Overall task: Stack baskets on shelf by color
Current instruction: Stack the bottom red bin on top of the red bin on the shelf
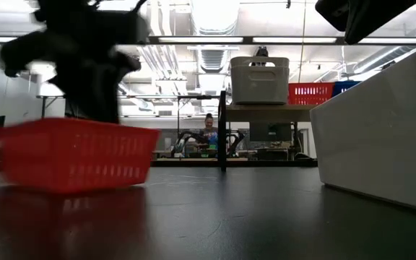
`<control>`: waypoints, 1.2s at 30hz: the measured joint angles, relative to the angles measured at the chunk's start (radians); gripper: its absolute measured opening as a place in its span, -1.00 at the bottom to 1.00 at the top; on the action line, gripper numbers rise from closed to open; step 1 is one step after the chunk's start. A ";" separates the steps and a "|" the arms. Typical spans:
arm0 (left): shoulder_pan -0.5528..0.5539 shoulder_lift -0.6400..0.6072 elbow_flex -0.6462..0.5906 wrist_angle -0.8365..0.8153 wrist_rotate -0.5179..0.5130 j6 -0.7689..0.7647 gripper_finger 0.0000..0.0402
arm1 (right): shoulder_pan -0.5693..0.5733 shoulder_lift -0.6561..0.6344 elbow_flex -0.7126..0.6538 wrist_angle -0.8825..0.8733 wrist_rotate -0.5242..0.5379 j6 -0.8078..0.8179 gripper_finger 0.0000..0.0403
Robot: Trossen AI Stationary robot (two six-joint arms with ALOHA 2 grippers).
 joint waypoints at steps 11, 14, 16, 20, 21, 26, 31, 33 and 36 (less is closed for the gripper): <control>-0.023 -0.078 0.195 -0.242 0.341 -0.256 -0.54 | 0.000 0.000 0.000 0.018 0.077 -0.065 -0.96; -0.083 -0.079 0.170 -0.238 0.353 -0.332 -0.54 | 0.000 0.000 0.000 0.038 0.079 -0.111 -0.96; -0.120 -0.079 0.143 -0.235 0.356 -0.355 -0.54 | 0.000 0.000 0.000 0.065 0.079 -0.128 -0.96; -0.150 -0.074 0.065 -0.217 0.335 -0.381 -0.54 | 0.000 0.000 -0.008 0.119 0.078 -0.137 -0.96; -0.148 -0.074 0.040 -0.203 0.321 -0.381 -0.54 | 0.000 0.000 -0.012 0.132 0.078 -0.144 -0.96; -0.109 -0.074 -0.106 -0.017 0.216 -0.309 -0.54 | 0.000 0.000 -0.055 0.282 0.076 -0.196 -0.95; -0.037 -0.074 -0.220 0.207 0.125 -0.208 -0.54 | -0.023 0.011 -0.104 0.482 0.060 -0.194 -0.85; -0.012 -0.075 -0.230 0.232 0.105 -0.190 -0.54 | -0.039 0.031 -0.105 0.530 0.051 -0.193 -0.76; 0.009 -0.081 -0.220 0.210 0.106 -0.170 -0.54 | -0.074 0.086 -0.076 0.574 0.049 -0.198 -0.62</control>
